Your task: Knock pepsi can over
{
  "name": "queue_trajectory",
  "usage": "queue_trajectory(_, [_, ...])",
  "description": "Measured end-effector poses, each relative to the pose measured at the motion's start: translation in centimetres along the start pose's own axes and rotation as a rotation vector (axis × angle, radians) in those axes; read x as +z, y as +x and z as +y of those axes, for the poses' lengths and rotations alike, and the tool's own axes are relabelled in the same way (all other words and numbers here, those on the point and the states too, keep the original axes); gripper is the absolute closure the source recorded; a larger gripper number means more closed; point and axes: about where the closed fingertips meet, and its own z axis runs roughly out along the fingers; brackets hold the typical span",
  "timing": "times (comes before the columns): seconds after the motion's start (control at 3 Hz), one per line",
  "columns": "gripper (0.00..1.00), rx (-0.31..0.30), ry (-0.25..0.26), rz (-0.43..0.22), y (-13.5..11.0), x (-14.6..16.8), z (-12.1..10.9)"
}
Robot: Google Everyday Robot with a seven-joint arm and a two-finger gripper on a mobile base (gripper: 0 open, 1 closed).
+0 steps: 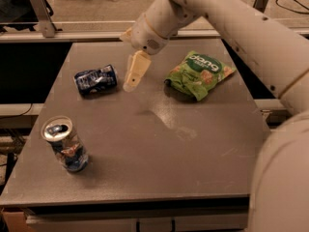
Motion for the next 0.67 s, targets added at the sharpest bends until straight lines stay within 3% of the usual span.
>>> queue_trajectory(0.33, [0.0, 0.074, 0.156, -0.112, 1.7, -5.3, -0.2])
queue_trajectory(0.67, [0.0, 0.147, 0.366, -0.194, 5.1, -12.0, -1.2])
